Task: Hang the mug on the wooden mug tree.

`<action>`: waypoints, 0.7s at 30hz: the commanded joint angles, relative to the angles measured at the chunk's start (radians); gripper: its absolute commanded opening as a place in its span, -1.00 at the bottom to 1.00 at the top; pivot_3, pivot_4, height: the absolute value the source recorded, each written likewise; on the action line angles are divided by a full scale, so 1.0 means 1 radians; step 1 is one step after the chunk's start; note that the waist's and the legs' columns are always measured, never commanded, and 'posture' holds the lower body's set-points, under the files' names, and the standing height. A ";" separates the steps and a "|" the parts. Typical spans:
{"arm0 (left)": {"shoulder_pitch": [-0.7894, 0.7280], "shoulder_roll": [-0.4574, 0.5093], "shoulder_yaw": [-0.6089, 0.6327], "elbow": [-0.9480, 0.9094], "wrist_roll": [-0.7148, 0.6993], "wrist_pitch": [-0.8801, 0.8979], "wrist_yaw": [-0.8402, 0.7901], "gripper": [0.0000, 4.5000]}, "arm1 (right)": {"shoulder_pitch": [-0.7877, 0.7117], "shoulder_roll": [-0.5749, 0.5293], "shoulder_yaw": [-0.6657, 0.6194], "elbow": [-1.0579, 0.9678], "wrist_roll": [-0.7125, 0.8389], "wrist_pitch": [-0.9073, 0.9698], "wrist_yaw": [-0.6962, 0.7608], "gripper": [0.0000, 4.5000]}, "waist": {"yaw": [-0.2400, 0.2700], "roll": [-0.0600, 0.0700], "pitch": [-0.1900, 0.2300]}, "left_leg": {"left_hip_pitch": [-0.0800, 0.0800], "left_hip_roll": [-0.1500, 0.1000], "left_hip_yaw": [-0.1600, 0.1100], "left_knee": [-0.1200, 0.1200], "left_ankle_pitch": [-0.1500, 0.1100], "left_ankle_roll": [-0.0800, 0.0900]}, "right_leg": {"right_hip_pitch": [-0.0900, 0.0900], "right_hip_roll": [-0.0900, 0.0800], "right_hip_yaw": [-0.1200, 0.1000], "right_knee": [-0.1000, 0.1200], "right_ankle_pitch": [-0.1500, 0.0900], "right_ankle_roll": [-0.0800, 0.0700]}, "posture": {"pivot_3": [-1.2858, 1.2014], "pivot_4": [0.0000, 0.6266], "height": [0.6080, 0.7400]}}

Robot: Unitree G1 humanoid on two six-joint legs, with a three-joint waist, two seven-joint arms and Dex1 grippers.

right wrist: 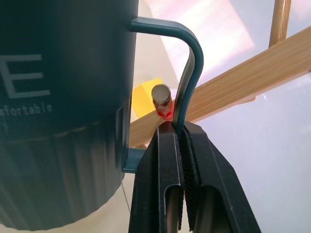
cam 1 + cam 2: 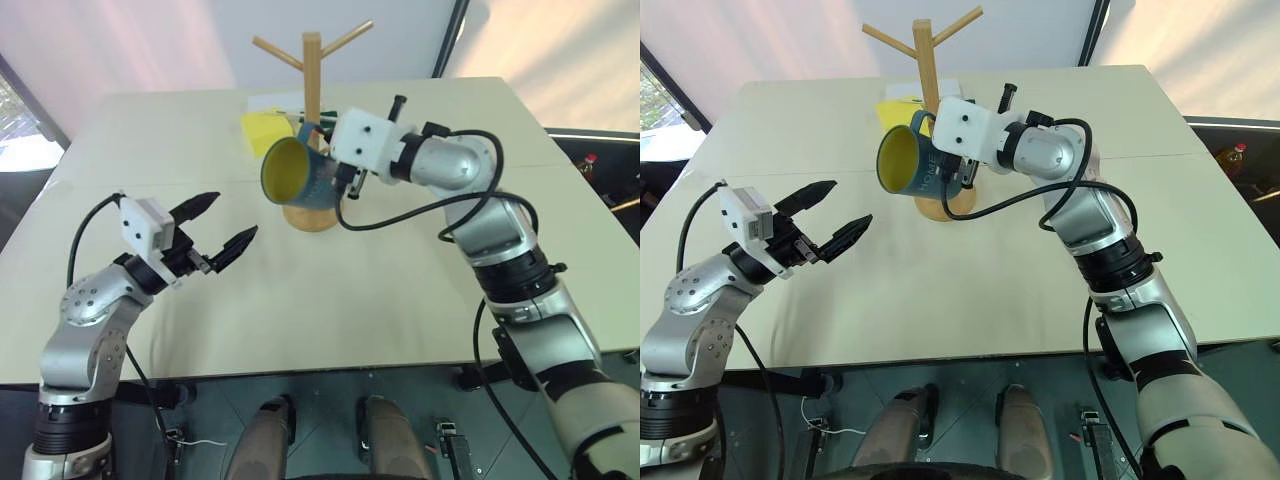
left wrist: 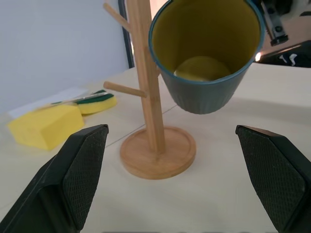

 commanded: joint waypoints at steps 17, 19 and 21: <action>-0.040 0.012 0.030 -0.085 -0.062 0.041 0.016 1.00 | -0.090 0.065 0.001 0.130 -0.039 -0.039 -0.058 -0.35 | -0.003 0.000 0.000 | 0.000 0.000 0.000 0.000 0.000 0.000 | 0.000 0.001 0.000 0.001 0.000 0.001 | 0.03 -0.52 1.00; -0.045 0.012 0.029 -0.085 -0.063 0.043 0.019 1.00 | -0.093 0.064 -0.004 0.130 -0.043 -0.040 -0.067 0.13 | -0.002 0.000 0.000 | 0.000 0.000 0.000 0.000 0.000 0.000 | 0.000 0.001 0.000 0.001 0.000 0.000 | 0.03 -0.52 1.00; -0.045 0.010 0.026 -0.085 -0.062 0.041 0.021 1.00 | -0.088 0.052 -0.009 0.114 -0.042 -0.039 -0.063 0.58 | -0.001 0.000 0.000 | 0.000 0.000 0.000 0.000 0.000 0.000 | 0.000 0.001 0.000 0.001 0.000 0.000 | 0.03 -0.52 1.00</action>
